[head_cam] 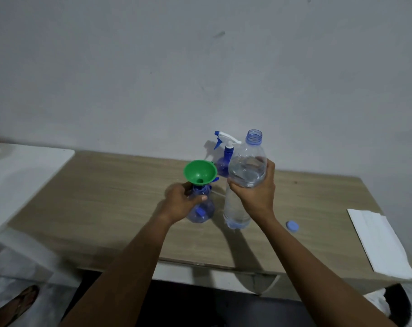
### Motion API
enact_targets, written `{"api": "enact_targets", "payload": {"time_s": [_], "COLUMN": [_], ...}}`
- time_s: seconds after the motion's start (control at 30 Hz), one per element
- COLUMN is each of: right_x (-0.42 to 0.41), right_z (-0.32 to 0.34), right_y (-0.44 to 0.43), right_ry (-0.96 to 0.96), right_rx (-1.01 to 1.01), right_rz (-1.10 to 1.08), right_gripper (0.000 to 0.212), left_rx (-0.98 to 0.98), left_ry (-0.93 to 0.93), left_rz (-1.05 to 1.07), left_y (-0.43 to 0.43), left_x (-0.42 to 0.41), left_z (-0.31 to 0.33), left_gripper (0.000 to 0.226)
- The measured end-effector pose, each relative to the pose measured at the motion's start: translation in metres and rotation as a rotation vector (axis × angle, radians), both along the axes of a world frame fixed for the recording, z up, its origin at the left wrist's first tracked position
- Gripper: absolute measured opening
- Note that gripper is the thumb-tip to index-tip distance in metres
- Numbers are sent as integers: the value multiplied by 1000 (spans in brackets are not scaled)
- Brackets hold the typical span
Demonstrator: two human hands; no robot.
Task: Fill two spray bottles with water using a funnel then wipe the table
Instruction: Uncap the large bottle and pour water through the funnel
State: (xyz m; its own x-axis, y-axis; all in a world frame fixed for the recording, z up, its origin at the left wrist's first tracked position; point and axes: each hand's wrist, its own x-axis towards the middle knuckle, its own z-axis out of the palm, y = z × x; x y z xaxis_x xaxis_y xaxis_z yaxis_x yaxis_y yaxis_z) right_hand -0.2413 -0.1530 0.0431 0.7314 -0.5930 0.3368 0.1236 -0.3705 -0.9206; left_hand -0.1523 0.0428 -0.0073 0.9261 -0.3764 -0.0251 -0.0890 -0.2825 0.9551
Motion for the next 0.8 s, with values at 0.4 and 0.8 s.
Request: {"api": "enact_targets", "payload": {"time_s": [0.4,0.8], "right_x": [-8,-9], "right_z": [48,76], "right_y": [-27,-50], "right_ry": [226,701], "right_rx": [-280,-507], "right_rz": [250,567], "right_gripper": [67,59], "left_rx": [-30,-29], "left_ry": [-2,28], "left_rz": [-54,-24], "left_y": [2,1], "left_x": [8,6], "left_z": [-7,-7], "left_gripper": [35,42]}}
